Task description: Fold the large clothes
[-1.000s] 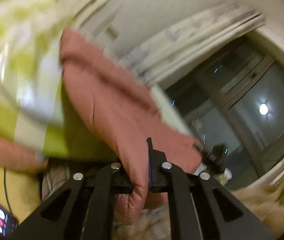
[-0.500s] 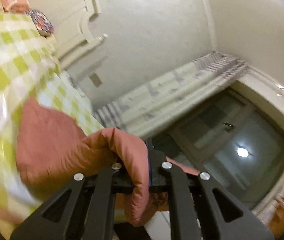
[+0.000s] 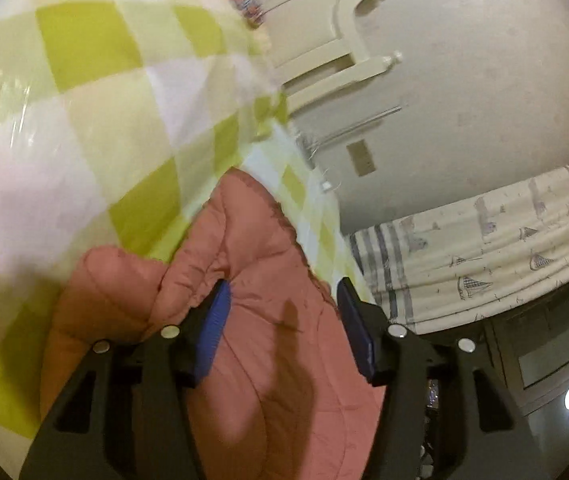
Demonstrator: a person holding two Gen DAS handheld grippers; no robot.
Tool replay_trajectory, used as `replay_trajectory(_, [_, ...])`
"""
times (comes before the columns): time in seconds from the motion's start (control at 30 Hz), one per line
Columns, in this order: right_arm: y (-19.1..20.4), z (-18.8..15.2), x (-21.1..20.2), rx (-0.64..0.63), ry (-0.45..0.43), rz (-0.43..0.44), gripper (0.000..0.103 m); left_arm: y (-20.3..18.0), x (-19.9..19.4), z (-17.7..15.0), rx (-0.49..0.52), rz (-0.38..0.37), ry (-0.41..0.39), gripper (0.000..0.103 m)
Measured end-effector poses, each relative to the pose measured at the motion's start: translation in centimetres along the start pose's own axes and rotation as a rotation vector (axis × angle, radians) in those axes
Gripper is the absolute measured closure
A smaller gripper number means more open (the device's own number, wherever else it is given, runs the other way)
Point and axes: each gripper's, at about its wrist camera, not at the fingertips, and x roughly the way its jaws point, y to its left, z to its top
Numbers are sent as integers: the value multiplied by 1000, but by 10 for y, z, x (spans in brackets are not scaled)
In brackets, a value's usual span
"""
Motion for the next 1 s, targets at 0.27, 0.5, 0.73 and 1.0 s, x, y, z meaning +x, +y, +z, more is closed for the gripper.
replay_trajectory(0.27, [35,16,-53,-97,-181,69,6,-67,-38,9,173,29,-166,7])
replay_trajectory(0.5, [166,-54,17,-821,10,-241,6,-157,-1,-69,638,222,-68,7])
replay_trajectory(0.73, [158,-106,130,-1078,313,-461,12,-151,108,-119,1086,673,53,7])
replay_trajectory(1.0, [119,-80,138,-805,334,-390,12,-109,141,-86,928,640,201,2])
